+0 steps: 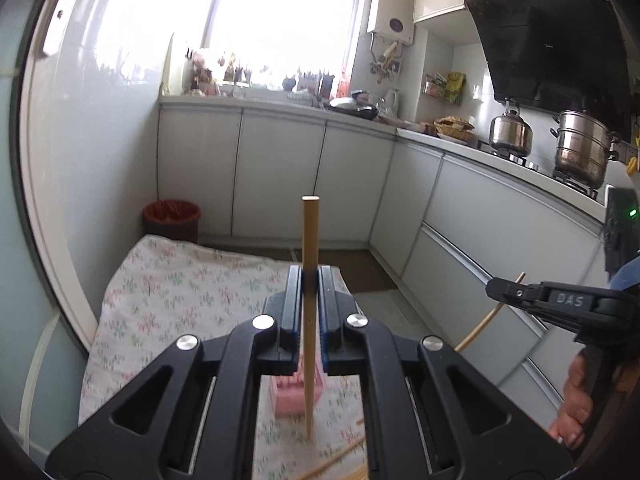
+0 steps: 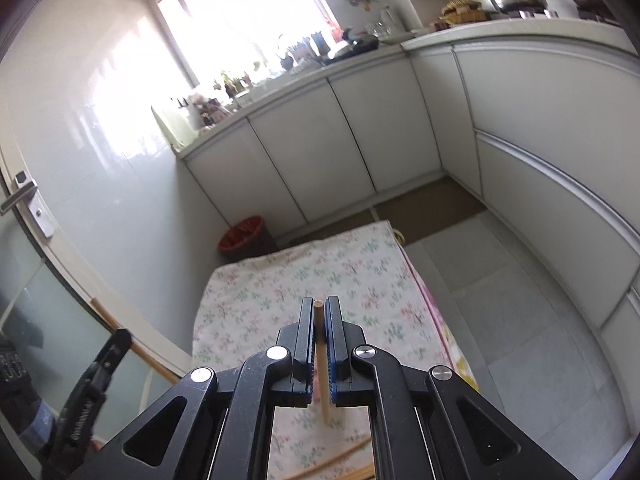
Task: Organize utensils
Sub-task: 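Carry both upright chopsticks over the pink mesh cup with both grippers, then lower the chopsticks into the pink cup and open both grippers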
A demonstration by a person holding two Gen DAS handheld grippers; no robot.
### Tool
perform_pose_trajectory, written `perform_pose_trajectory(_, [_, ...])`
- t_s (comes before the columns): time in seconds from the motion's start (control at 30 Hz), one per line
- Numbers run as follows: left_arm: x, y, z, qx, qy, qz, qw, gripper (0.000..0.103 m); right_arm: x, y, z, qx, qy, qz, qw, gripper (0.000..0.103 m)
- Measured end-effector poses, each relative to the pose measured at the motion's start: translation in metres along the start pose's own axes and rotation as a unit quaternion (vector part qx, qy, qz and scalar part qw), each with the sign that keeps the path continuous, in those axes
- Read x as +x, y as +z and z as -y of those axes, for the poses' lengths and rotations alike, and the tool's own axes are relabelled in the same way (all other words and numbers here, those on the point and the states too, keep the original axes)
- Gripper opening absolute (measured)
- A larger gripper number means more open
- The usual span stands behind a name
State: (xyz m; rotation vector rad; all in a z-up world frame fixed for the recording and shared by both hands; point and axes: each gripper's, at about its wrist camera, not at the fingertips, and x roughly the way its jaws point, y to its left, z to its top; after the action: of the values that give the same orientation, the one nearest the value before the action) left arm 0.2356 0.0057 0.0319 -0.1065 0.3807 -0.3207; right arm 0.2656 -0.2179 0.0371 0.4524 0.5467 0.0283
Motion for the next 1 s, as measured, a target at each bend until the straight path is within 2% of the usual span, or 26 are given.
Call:
perform_pose_trajectory(0.13, [0.029, 0.006, 0.002, -0.002, 0.01, 0.015, 0.9998, 0.008, 0.012, 0.013, -0.008, -0.013, 0.001, 0.019, 1.0, 0.005])
perform_pose_trajectory(0.27, [0.065, 0.001, 0.0, -0.008, 0.018, 0.008, 0.9998, 0.008, 0.035, 0.021, -0.009, -0.017, 0.007, 0.023, 1.0, 0.005])
perform_pose_trajectory(0.47, [0.109, -0.028, -0.009, -0.014, 0.037, -0.004, 0.9992, 0.009, 0.068, 0.026, -0.011, -0.021, 0.022, 0.026, 0.999, 0.005])
perform_pose_trajectory(0.53, [0.117, -0.039, -0.015, -0.021, 0.023, -0.023, 0.9993, 0.009, 0.081, 0.026, -0.012, -0.019, 0.027, 0.022, 0.999, 0.005])
perform_pose_trajectory(0.63, [0.1, -0.044, -0.022, -0.03, 0.02, -0.006, 0.9993, 0.009, 0.1, 0.024, -0.012, -0.018, 0.03, 0.015, 0.999, 0.005])
perform_pose_trajectory(0.83, [0.05, -0.028, -0.046, -0.077, 0.021, 0.035, 0.9962, 0.009, 0.118, 0.02, -0.018, -0.027, 0.029, 0.014, 0.999, 0.005])
perform_pose_trajectory(1.0, [0.036, -0.032, -0.058, -0.089, 0.035, 0.029, 0.995, 0.009, 0.134, 0.013, -0.029, -0.046, 0.019, 0.013, 0.999, 0.005])
